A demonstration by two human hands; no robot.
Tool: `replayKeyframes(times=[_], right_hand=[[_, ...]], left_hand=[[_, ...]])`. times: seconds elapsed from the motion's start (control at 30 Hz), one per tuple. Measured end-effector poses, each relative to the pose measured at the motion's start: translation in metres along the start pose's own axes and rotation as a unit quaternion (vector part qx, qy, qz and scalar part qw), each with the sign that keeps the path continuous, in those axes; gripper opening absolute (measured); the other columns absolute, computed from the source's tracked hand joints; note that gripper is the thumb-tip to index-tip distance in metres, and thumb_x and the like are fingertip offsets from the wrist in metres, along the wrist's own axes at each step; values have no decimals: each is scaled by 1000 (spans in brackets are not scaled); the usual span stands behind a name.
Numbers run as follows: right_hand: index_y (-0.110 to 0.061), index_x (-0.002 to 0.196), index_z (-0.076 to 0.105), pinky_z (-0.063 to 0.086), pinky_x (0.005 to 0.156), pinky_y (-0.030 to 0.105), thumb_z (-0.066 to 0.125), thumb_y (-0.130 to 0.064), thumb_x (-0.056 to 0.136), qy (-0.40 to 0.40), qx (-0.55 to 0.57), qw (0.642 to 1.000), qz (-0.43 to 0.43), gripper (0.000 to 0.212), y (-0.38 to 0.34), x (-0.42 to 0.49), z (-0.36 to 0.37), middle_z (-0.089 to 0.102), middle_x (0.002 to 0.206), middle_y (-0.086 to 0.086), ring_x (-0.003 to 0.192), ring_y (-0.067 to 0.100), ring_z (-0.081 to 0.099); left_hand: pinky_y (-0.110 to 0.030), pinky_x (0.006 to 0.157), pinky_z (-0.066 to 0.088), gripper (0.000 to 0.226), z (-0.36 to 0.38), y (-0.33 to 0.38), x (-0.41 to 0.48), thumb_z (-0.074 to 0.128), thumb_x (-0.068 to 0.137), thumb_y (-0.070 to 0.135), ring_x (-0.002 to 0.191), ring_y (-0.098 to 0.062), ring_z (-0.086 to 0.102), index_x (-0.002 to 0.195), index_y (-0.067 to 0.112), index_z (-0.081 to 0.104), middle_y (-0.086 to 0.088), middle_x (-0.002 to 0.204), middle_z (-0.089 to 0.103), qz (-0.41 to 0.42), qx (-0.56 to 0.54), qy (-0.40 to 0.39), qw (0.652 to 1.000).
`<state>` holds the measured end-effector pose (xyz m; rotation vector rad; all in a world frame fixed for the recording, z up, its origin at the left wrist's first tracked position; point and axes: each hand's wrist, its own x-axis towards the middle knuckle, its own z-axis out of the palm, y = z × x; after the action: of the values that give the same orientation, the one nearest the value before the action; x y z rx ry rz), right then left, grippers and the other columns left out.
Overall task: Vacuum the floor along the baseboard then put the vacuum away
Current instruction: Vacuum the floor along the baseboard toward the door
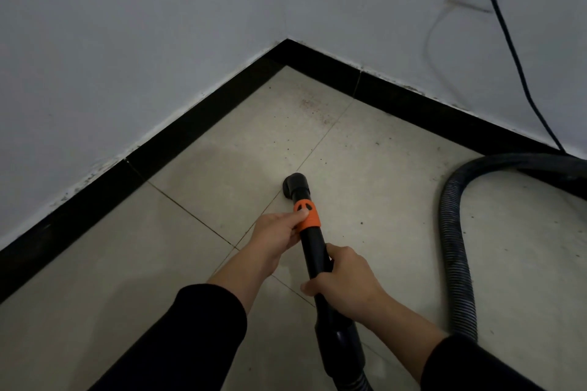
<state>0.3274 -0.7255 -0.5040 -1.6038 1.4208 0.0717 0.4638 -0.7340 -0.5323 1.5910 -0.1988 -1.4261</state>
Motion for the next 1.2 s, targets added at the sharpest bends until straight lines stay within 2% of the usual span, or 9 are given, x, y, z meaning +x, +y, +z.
replayKeyframes(times=[0.17, 0.3, 0.37, 0.53, 0.67, 0.77, 0.93, 1.07, 1.2], right_hand=[[-21, 96, 57, 49, 61, 25, 80, -21, 69, -54, -5, 998, -12, 36, 4, -13, -17, 59, 80, -3, 73, 17, 62], [-20, 93, 56, 46, 58, 23, 81, -19, 68, -95, -21, 995, -32, 36, 3, -21, -14, 61, 80, -2, 72, 17, 61], [-20, 92, 56, 47, 61, 24, 82, -20, 67, -110, -31, 992, -46, 36, 0, -24, -8, 62, 83, 1, 73, 19, 61], [-17, 101, 59, 53, 69, 30, 82, -23, 67, -143, -67, 985, -75, 41, -9, -26, 13, 65, 92, 5, 82, 23, 64], [-18, 107, 60, 56, 79, 36, 81, -24, 67, -160, -85, 979, -90, 46, -17, -27, 26, 66, 97, 6, 87, 23, 65], [-19, 111, 60, 56, 81, 37, 81, -25, 68, -168, -94, 976, -99, 49, -23, -28, 35, 66, 99, 6, 88, 23, 64], [-19, 112, 58, 54, 75, 33, 79, -24, 70, -157, -102, 976, -108, 47, -26, -34, 42, 64, 97, 5, 86, 23, 64], [-20, 114, 56, 51, 70, 29, 77, -24, 72, -133, -112, 979, -108, 47, -24, -40, 38, 62, 95, 3, 84, 21, 62], [-22, 101, 53, 46, 63, 28, 75, -24, 72, -101, -118, 983, -99, 37, -16, -49, 33, 59, 88, 0, 78, 20, 59]], left_hand=[[-30, 82, 54, 10, 7, -1, -18, 68, 88, 10, 89, -24, 65, 89, 2, 62, -17, 100, 65, -17, -5, 37, 999], [-25, 66, 55, 13, -4, -1, -33, 68, 87, 8, 80, -21, 64, 90, -2, 60, -21, 104, 64, -33, -2, 75, 997], [-23, 58, 54, 23, -15, -3, -40, 69, 86, 9, 80, -21, 64, 103, -5, 61, -23, 111, 64, -40, -8, 101, 994], [-28, 66, 53, 47, -42, -8, -56, 69, 86, 10, 89, -27, 65, 125, -11, 52, -26, 118, 61, -49, -25, 150, 987], [-31, 72, 52, 47, -58, -11, -63, 69, 87, 10, 94, -30, 64, 125, -10, 52, -27, 118, 60, -50, -30, 184, 981], [-29, 64, 52, 46, -68, -12, -67, 69, 86, 11, 93, -30, 63, 123, -10, 53, -26, 118, 60, -48, -39, 206, 977], [-29, 64, 51, 43, -72, -13, -70, 69, 86, 12, 80, -24, 62, 121, -8, 53, -23, 113, 60, -42, -49, 210, 976], [-28, 65, 51, 43, -66, -14, -72, 71, 85, 13, 81, -23, 63, 120, -7, 54, -22, 112, 61, -36, -58, 198, 978], [-26, 62, 52, 32, -57, -18, -73, 72, 83, 13, 84, -23, 65, 106, -1, 56, -21, 111, 62, -33, -55, 181, 981]])
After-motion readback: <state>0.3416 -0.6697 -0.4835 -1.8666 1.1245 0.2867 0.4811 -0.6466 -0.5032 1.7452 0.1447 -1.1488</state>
